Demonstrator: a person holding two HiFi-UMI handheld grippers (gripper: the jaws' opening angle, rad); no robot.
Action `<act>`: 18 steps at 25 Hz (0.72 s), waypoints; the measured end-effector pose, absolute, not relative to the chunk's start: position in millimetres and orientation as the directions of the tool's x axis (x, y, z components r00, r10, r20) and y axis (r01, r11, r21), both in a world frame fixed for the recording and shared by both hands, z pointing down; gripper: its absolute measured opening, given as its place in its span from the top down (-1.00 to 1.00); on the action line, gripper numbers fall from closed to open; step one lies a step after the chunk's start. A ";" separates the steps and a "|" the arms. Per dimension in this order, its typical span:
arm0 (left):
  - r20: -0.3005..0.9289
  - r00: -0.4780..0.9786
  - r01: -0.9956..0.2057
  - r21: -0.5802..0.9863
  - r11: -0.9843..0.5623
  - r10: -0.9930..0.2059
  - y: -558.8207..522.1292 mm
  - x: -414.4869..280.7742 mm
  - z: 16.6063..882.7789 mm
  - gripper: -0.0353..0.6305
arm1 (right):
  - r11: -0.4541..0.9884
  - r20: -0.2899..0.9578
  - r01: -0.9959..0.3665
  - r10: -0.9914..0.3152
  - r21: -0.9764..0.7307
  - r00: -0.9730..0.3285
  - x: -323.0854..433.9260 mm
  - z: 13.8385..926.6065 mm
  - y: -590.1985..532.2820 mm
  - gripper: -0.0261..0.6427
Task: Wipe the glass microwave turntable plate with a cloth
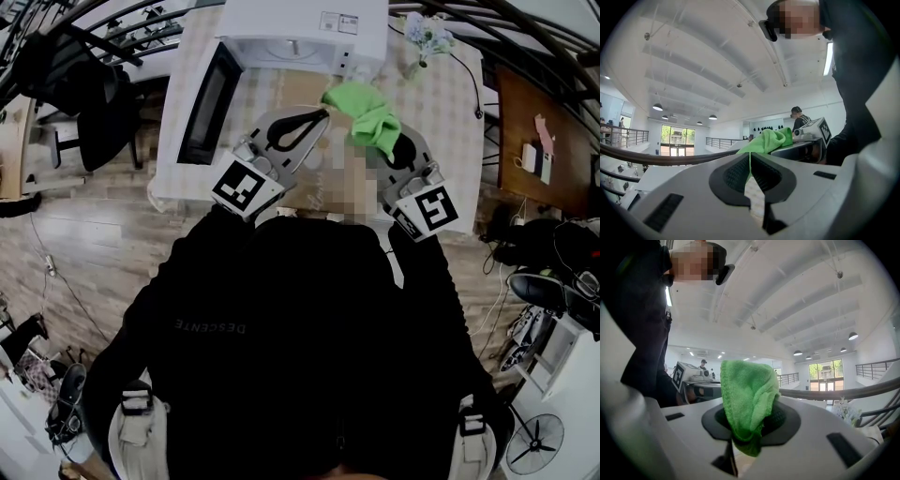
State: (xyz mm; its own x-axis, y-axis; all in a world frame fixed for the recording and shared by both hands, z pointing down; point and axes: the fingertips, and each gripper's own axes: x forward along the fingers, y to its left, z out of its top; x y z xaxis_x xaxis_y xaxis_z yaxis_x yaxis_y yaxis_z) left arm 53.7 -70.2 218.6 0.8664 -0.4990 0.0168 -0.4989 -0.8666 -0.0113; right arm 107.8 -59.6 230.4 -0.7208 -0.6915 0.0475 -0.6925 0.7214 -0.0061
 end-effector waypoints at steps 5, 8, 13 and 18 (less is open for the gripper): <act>0.023 0.867 -0.499 -0.007 -0.867 -0.499 -70.9 53.4 219.7 0.82 | 0.717 0.045 -0.696 -0.695 -0.017 -0.717 109.7 232.9 -59.1 0.61; 0.032 0.866 -0.500 -0.007 -0.866 -0.500 -70.9 52.1 221.1 0.82 | 0.719 0.042 -0.695 -0.694 -0.019 -0.719 108.7 233.0 -58.6 0.61; 0.028 0.866 -0.499 -0.010 -0.867 -0.499 -72.3 51.4 222.8 0.82 | 0.721 0.042 -0.692 -0.691 -0.019 -0.721 107.7 234.2 -58.3 0.61; 0.043 0.864 -0.502 -0.005 -0.865 -0.501 -71.8 50.4 224.3 0.82 | 0.723 0.047 -0.691 -0.689 -0.024 -0.723 106.8 237.0 -59.1 0.61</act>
